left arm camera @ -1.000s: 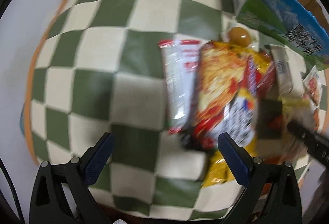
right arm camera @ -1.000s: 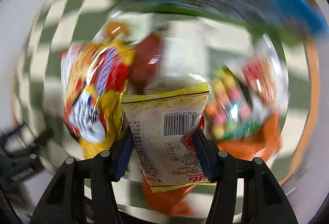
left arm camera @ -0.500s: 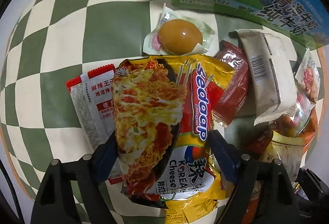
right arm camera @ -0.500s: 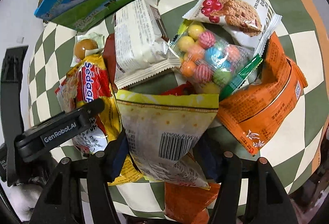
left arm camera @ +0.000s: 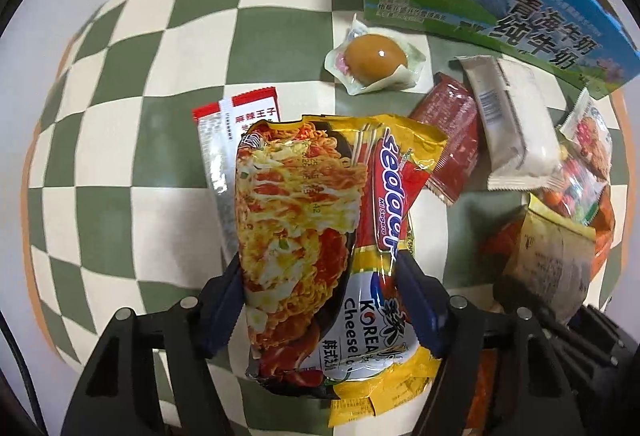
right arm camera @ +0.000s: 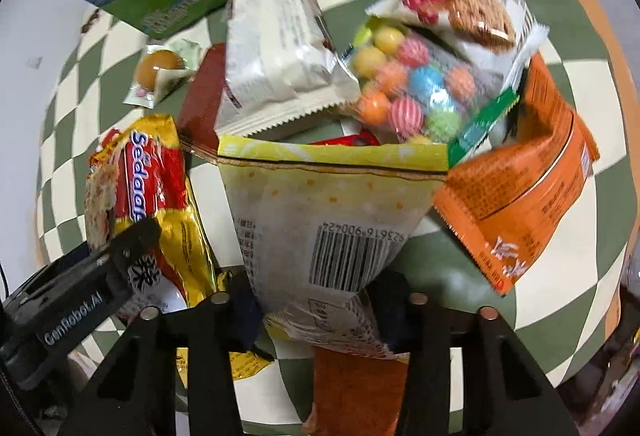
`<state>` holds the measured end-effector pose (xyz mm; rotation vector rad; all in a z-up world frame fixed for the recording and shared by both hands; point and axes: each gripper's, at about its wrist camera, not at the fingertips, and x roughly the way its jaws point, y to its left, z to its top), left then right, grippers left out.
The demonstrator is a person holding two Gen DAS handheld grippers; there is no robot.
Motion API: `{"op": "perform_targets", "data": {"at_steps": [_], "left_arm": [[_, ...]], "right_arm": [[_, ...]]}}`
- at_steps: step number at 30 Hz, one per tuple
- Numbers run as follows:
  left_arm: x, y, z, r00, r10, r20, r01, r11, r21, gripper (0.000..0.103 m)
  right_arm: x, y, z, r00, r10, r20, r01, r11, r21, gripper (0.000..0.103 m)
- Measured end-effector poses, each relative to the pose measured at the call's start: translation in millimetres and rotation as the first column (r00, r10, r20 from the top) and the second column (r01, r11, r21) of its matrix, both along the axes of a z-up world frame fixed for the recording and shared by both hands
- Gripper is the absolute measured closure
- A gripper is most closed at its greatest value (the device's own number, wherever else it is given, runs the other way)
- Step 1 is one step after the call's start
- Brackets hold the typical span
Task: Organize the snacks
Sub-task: 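Carry both packs into the cardboard box and open both tools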
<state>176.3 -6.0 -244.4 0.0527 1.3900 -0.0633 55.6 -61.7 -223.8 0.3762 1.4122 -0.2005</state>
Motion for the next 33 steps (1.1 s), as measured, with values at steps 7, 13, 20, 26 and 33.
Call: {"op": "perform_targets", "data": {"at_steps": [7,13,20,26,33], "left_arm": [[-30.7,-3.9,35.2,0.999,0.034,0.023,-0.034,0.999,-0.039,0.034],[-28.6,-12.0,88.5,0.996,0.045,0.073,-0.036,0.992,-0.120,0.034],[33.5,-56.7,159.8,0.981,0.017,0.195,0.027,0.975,-0.223,0.034],[132.9,-89.9,193.2,0.974,-0.027,0.224,0.079,0.971,-0.225,0.034],[246.1,-119.7,161.4,0.989,-0.067,0.135,0.089,0.982,-0.165,0.034]], "right_arm": [[-0.8,-13.8,24.5,0.995,0.061,0.079,-0.069,0.992,0.105,0.062],[3.9,-29.4,71.0,0.986,0.103,0.128,-0.130,0.964,0.230,0.062],[49.6,-49.6,145.0,0.959,0.152,0.238,-0.217,0.936,0.276,0.062],[119.7,-100.0,200.5,0.929,0.175,0.325,-0.253,0.943,0.217,0.062],[247.7,-139.7,177.7,0.946,0.222,0.238,-0.265,0.949,0.169,0.062]]}}
